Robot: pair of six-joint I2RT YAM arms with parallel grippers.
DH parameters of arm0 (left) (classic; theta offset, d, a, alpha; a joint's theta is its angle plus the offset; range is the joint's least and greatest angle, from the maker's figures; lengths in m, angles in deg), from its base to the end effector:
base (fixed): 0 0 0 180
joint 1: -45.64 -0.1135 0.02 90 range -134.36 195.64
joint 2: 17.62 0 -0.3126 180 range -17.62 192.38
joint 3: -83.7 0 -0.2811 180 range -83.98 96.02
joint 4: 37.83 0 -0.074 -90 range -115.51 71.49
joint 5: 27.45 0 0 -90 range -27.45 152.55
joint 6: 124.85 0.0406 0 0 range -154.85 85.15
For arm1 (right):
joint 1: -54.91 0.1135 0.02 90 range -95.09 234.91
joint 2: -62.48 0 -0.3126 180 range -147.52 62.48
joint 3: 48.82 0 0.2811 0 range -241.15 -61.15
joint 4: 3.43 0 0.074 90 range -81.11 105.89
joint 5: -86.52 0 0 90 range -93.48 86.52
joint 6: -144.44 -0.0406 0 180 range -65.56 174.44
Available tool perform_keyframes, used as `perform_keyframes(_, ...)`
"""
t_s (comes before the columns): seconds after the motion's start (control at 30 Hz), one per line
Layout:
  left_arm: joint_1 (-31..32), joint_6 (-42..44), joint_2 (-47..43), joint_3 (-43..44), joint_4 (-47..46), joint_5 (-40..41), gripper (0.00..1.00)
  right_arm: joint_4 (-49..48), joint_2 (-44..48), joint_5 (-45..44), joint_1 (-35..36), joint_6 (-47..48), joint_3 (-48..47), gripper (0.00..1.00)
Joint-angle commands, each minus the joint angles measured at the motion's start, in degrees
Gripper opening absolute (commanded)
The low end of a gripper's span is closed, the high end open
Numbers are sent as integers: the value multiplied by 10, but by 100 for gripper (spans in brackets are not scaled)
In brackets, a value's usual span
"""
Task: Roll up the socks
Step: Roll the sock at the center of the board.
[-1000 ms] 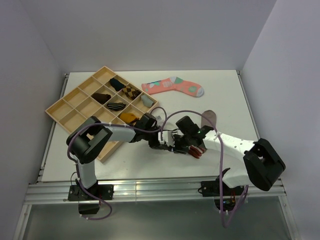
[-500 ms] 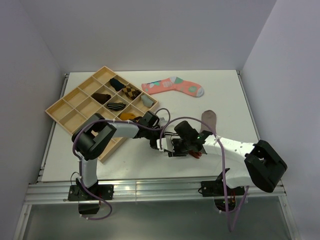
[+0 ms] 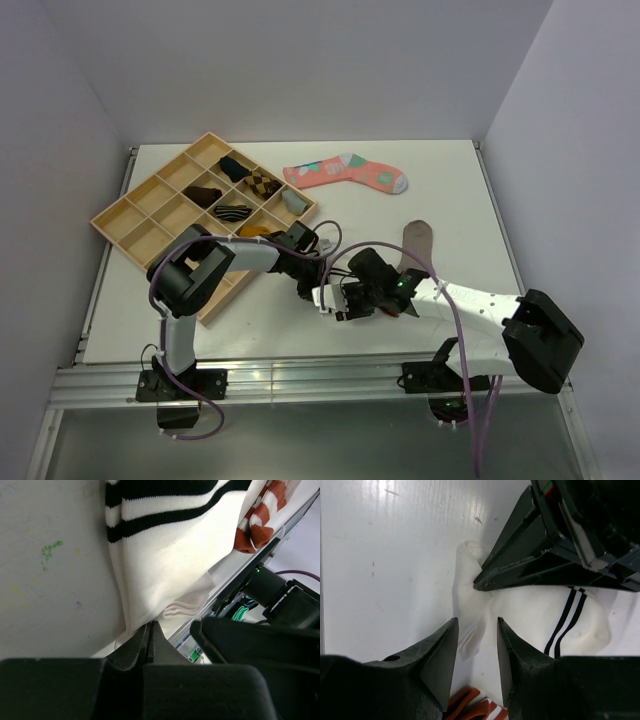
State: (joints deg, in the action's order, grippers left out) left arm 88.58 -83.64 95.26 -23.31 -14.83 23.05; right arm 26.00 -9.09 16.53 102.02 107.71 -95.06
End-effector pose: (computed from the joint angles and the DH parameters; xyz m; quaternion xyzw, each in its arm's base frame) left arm 0.2791 -0.2950 0.1275 -0.0324 -0.9178 0.3871 0.0822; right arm 0.1531 0.1853 0.1982 -0.7547 0.5605 0.1493 0.3066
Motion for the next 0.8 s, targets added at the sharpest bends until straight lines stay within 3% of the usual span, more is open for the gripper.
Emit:
perform_keyframes(0.0, -1, 27, 18, 5, 39, 17, 0, -13, 22, 4, 16, 3, 5, 44)
perform_keyframes(0.77, 0, 41, 2, -14, 41, 2, 0, -52, -37, -48, 58, -1, 9, 43)
